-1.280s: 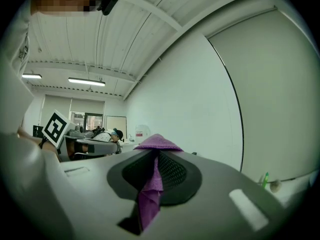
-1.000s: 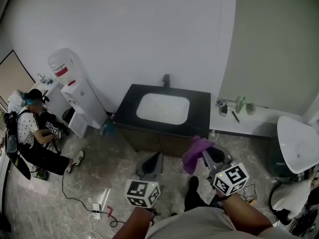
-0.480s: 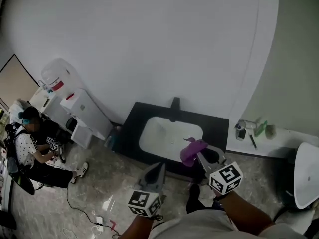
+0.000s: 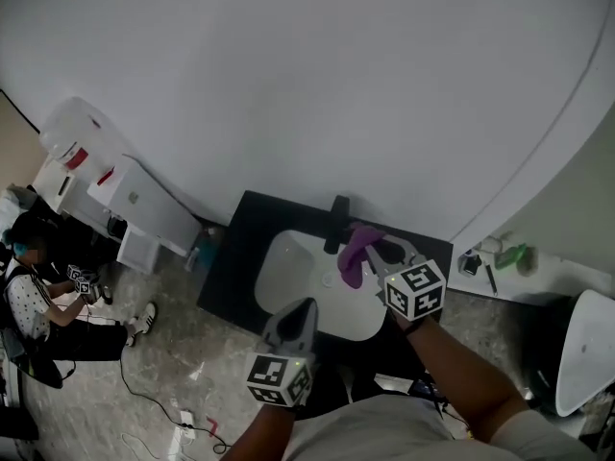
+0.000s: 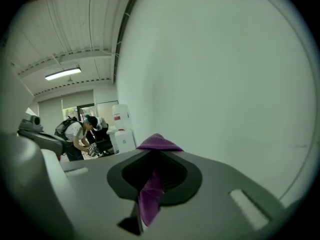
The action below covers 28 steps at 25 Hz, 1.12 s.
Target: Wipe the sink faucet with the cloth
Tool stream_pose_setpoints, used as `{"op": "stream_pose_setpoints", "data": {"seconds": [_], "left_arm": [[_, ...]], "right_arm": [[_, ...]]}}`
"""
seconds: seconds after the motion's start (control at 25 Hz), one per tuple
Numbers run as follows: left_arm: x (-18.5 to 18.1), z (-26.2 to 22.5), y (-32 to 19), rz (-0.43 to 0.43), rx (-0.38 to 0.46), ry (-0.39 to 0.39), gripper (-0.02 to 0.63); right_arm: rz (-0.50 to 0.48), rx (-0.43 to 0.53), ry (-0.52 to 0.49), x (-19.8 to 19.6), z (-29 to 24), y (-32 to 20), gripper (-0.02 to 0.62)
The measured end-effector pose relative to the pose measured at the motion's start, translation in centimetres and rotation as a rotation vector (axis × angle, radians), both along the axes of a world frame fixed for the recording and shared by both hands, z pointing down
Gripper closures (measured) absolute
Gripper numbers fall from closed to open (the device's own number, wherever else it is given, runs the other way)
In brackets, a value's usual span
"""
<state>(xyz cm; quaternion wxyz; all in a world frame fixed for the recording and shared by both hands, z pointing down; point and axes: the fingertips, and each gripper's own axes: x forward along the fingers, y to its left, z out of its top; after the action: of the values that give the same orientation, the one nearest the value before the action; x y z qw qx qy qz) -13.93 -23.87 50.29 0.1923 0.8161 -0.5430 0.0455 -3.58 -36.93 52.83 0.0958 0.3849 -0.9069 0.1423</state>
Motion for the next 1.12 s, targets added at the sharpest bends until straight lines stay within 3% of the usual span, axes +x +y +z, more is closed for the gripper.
{"op": "stream_pose_setpoints", "data": {"seconds": [0.2, 0.32, 0.44, 0.56, 0.68, 0.76, 0.84, 0.96, 1.12], "left_arm": [[-0.7, 1.3, -4.5, 0.058, -0.043, -0.015, 0.6], [-1.9, 2.1, -6.4, 0.083, -0.065, -0.04, 0.6], [-3.3, 2.9, -8.7, 0.078, -0.07, -0.038, 0.6], [-4.4, 3.6, -10.0, 0.075, -0.083, -0.026, 0.6], [-4.9, 4.0, -10.6, 0.083, -0.089, -0.02, 0.6], [-5.5, 4.1, -11.0, 0.082, -0.089, -0.021, 0.6], [-6.1, 3.9, -11.3, 0.077, -0.085, -0.028, 0.6], [-6.6, 3.4, -11.3, 0.068, -0.08, -0.034, 0.6], [-7.3, 3.4, -11.0, 0.059, -0.079, -0.035, 0.6]], "right_arm": [[0.017, -0.042, 0.127, -3.8, 4.9, -11.7, 0.571], [0.014, -0.112, 0.22, -5.4, 9.8, -15.6, 0.571], [-0.006, -0.175, 0.221, -6.2, 12.7, -15.5, 0.571], [-0.054, -0.212, 0.157, -7.4, 14.0, -10.4, 0.571], [-0.12, -0.235, 0.184, -8.0, 15.2, -5.5, 0.571], [-0.093, -0.178, 0.188, -7.6, 13.9, -7.3, 0.571], [-0.031, -0.11, 0.204, -6.8, 12.1, -12.2, 0.571], [0.031, -0.094, 0.269, -5.8, 11.8, -18.2, 0.571], [-0.019, -0.108, 0.274, -6.5, 13.1, -15.4, 0.572]]}}
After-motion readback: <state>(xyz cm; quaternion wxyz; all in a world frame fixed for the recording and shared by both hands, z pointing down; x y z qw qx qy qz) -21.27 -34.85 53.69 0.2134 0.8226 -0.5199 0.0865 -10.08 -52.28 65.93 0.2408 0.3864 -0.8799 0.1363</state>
